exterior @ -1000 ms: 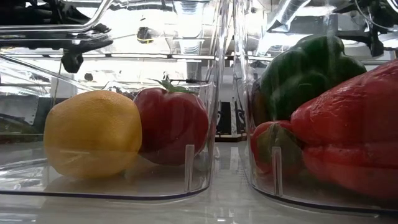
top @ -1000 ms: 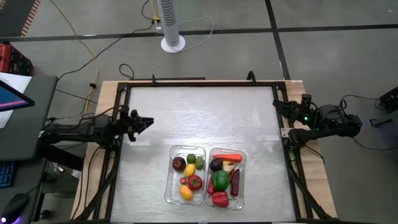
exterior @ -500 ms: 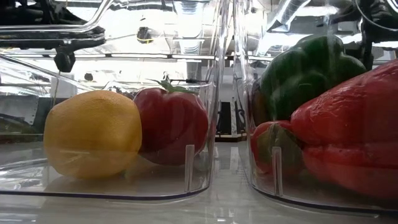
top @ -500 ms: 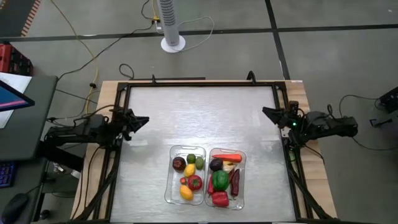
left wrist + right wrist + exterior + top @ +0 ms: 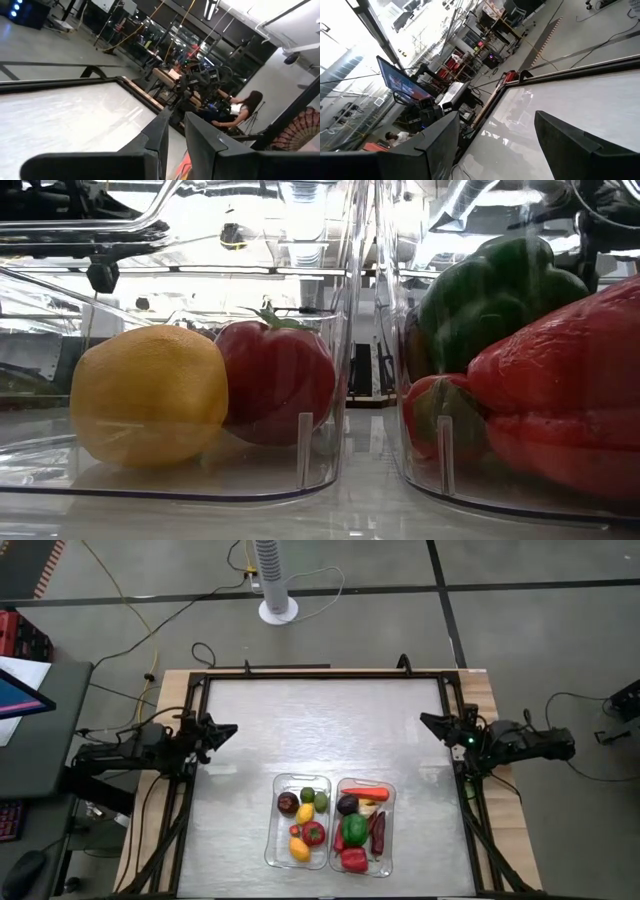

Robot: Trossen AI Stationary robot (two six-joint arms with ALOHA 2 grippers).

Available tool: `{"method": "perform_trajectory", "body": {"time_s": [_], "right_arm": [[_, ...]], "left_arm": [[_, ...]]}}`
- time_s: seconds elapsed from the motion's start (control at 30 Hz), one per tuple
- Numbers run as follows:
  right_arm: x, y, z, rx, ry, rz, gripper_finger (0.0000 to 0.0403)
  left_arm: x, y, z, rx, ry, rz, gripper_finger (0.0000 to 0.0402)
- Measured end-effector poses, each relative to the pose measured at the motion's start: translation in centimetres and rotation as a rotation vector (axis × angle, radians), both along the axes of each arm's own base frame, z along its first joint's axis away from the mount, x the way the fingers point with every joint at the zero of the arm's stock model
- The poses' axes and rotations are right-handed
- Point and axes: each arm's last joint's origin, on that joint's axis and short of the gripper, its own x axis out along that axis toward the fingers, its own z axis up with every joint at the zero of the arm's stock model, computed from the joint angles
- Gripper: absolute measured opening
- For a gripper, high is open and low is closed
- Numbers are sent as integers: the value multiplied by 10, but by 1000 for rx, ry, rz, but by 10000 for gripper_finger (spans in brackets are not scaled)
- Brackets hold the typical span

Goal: Sort produce into baskets
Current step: Return to Home Position

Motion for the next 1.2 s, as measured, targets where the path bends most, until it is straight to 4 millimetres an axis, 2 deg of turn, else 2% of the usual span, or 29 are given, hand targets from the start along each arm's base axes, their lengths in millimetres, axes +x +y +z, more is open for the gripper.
{"method": "perform_trajectory", "body": {"time_s": [0.2, 0.43, 0.93, 1.2], "right_arm": [[11, 2, -17, 5, -66, -1, 285], [21, 5, -38, 2, -203, 9, 285], [23, 10, -44, 2, -208, 61, 285], [25, 9, -52, 42, -186, 53, 285]], "left_arm": [[2, 0, -2, 2, -34, 12, 51], [14, -1, -30, -50, -156, -35, 50], [15, -1, -34, -59, -154, -35, 50], [16, 4, -47, -113, -38, 115, 50]]}}
